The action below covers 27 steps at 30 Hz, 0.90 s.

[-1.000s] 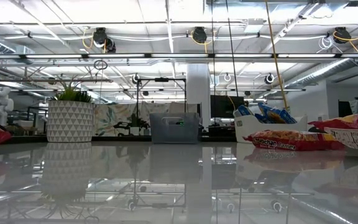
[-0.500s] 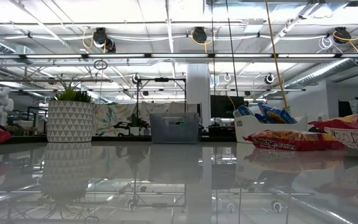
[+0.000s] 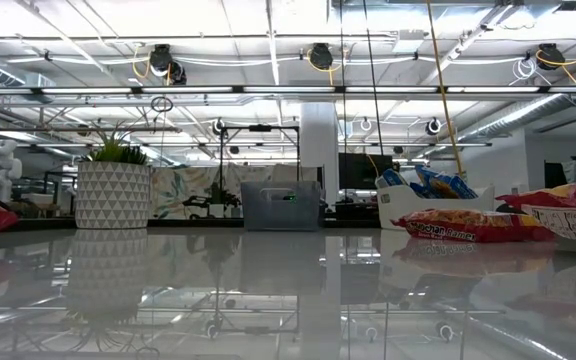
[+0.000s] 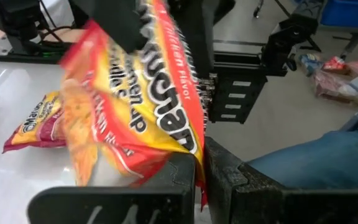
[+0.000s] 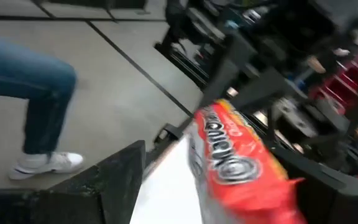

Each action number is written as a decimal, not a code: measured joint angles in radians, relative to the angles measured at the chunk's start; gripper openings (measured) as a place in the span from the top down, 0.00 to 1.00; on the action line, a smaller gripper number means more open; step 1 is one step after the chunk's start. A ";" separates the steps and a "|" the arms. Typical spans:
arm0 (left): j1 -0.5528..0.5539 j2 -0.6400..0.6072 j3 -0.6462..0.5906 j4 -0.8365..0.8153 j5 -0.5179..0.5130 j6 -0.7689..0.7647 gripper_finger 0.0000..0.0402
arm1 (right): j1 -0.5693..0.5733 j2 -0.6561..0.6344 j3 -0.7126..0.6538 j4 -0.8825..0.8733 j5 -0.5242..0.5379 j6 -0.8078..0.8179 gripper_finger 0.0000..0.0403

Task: Sort Maruchan noodles
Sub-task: Put the orange noodle pack into the gray bin

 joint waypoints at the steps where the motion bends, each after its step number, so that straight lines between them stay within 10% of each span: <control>1: 0.000 0.000 0.000 0.000 0.000 0.006 0.95 | -0.002 0.000 -0.014 0.025 -0.020 -0.011 0.27; 27: -0.005 0.000 0.000 0.069 0.000 0.098 0.95 | -0.029 0.000 -0.047 0.089 -0.098 -0.033 0.56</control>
